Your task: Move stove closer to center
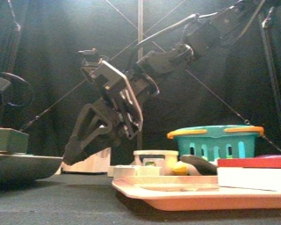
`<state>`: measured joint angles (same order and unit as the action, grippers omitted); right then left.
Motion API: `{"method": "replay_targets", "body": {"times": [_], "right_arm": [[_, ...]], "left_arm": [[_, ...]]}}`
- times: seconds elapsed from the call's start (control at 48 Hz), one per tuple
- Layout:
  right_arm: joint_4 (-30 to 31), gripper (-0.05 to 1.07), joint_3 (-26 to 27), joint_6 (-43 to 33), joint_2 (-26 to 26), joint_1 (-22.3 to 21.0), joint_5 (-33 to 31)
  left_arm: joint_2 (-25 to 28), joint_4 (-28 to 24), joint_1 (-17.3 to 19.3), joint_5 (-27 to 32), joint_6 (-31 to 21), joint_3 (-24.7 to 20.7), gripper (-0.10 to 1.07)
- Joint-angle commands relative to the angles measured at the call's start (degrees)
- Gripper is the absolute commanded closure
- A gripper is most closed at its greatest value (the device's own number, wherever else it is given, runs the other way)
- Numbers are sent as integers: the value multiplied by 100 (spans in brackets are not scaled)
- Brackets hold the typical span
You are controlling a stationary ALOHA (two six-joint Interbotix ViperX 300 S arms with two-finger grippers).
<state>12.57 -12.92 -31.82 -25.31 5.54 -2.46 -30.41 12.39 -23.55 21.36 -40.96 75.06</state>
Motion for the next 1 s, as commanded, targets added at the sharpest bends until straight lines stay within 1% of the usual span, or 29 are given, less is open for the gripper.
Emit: {"method": "replay_targets", "body": {"times": [0.0,0.188,0.458,0.688,0.979], "right_arm": [[-9,49,176,0,185,-9,62],[9,49,264,9,88,-9,53],[0,49,211,0,88,-70,0],[9,49,62,9,185,-123,-70],[53,49,97,9,202,-220,-70]], "left_arm": [[105,62,-62,-167,18,-149,50],[308,9,-62,-536,70,-246,50],[580,-79,-62,-650,70,-343,50],[615,-88,-62,-747,70,-404,50],[624,-343,-53,-853,62,-527,50]]}}
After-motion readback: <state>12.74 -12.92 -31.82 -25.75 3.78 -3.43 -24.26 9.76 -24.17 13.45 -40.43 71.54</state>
